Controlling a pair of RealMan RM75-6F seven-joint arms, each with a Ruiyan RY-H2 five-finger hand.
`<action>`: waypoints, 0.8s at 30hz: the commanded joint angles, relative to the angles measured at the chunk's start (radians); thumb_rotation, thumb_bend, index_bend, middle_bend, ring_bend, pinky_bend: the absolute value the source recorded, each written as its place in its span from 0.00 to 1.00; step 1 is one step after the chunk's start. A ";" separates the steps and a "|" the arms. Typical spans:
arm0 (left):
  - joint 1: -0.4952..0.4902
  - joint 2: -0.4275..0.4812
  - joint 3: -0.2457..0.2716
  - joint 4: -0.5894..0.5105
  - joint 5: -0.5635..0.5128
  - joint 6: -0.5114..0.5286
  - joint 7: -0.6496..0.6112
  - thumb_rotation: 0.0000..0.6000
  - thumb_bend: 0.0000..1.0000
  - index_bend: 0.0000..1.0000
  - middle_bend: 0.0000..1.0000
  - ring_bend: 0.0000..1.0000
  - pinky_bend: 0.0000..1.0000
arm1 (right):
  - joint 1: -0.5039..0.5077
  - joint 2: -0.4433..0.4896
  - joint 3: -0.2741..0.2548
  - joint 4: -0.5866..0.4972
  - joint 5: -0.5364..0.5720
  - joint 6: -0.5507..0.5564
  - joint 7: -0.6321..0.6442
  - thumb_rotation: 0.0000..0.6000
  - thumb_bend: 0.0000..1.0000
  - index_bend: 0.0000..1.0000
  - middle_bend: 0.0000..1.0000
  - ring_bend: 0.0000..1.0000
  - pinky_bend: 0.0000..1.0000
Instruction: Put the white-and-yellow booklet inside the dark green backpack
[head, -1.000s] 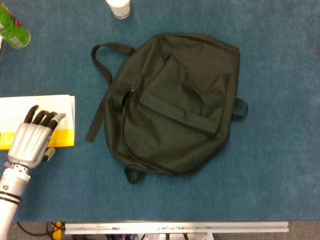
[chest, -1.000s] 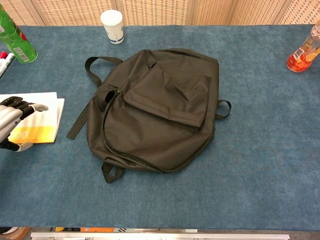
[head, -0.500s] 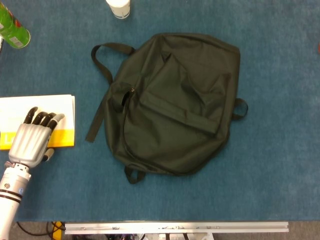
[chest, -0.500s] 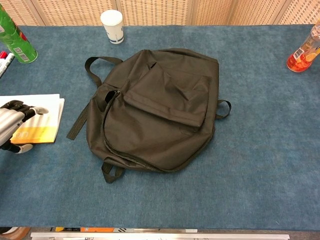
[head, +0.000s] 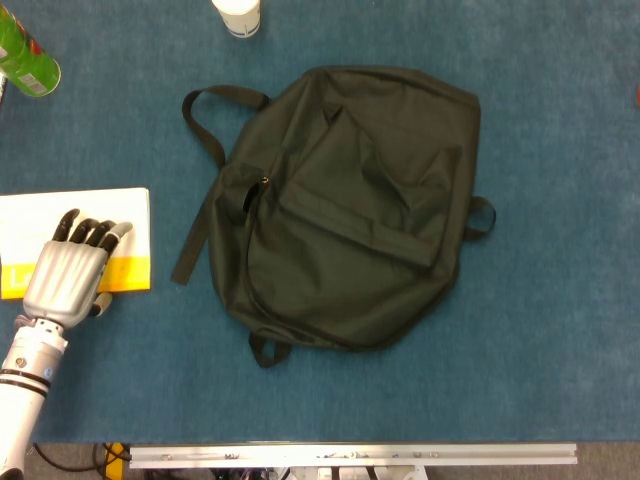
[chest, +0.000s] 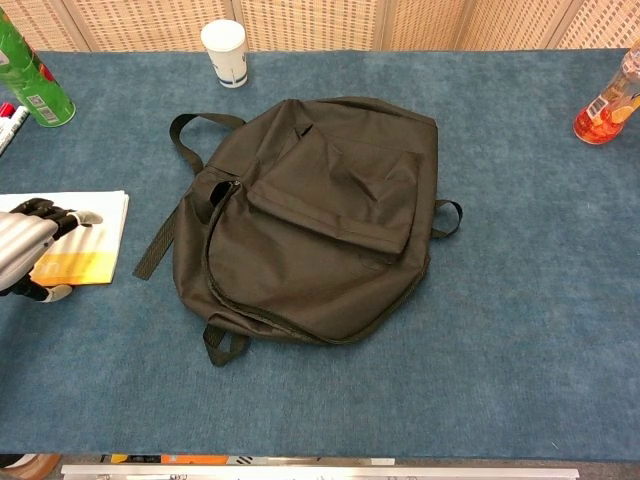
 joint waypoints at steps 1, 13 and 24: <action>-0.005 -0.001 -0.002 -0.001 -0.011 -0.012 0.006 1.00 0.17 0.15 0.22 0.18 0.10 | -0.001 0.000 0.000 0.001 0.001 0.001 0.002 1.00 0.16 0.41 0.44 0.35 0.50; -0.015 0.005 -0.001 -0.017 -0.023 -0.017 0.007 1.00 0.17 0.16 0.22 0.17 0.10 | -0.008 0.001 0.002 0.000 0.003 0.008 0.004 1.00 0.16 0.41 0.44 0.35 0.50; -0.037 -0.026 -0.039 0.021 -0.035 -0.006 -0.050 1.00 0.20 0.23 0.27 0.20 0.14 | -0.021 0.005 0.004 -0.001 0.011 0.021 0.015 1.00 0.16 0.41 0.44 0.35 0.50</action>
